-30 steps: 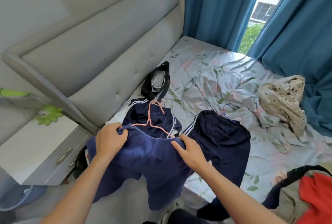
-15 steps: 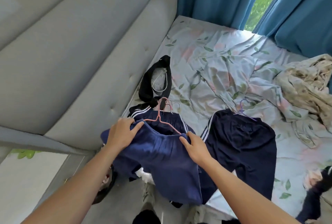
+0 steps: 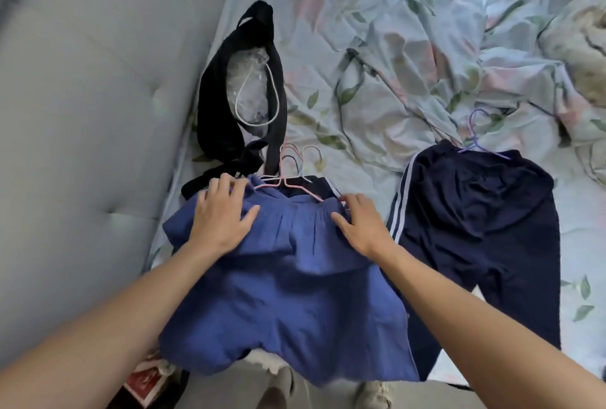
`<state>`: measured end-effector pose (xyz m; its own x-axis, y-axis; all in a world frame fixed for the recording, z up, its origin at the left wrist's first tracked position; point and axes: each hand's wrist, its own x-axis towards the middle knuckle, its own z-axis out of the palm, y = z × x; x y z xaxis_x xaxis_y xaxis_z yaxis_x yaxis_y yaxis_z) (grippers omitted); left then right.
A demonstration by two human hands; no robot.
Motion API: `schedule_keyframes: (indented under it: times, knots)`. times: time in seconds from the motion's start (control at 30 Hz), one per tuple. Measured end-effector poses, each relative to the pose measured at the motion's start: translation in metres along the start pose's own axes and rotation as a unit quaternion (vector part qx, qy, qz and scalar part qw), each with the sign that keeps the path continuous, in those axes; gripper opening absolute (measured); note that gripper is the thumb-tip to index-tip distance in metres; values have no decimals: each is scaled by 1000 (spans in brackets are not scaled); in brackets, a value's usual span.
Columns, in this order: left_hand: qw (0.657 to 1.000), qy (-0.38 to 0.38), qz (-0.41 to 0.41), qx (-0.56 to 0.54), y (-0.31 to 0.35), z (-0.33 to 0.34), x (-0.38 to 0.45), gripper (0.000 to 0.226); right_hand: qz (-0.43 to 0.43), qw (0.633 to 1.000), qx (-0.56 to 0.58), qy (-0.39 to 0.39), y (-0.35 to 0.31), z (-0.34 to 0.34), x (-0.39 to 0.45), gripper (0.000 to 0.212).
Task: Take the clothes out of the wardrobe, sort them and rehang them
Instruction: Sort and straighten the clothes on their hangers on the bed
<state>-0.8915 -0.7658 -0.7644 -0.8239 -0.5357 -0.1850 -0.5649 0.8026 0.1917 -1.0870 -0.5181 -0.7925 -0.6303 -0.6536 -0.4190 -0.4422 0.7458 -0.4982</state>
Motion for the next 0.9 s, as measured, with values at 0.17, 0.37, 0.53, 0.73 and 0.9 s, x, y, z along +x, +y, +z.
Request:
schedule_keyframes:
  times: [0.17, 0.37, 0.53, 0.73, 0.9]
  knots:
    - [998, -17, 63, -21, 32, 21, 1, 56, 37, 998, 11, 41, 44, -10, -23, 43]
    - [992, -40, 109, -56, 116, 21, 20, 63, 88, 993, -6, 77, 121, -66, -63, 49]
    - [985, -62, 138, -77, 209, 38, 42, 60, 96, 990, -13, 100, 194, -107, -73, 52]
    - [984, -88, 137, -77, 322, 70, 75, 67, 94, 990, 4, 106, 285, -146, -70, 56]
    - [985, -94, 76, -121, 394, 86, 144, 79, 110, 989, -21, 100, 373, -191, -40, 65]
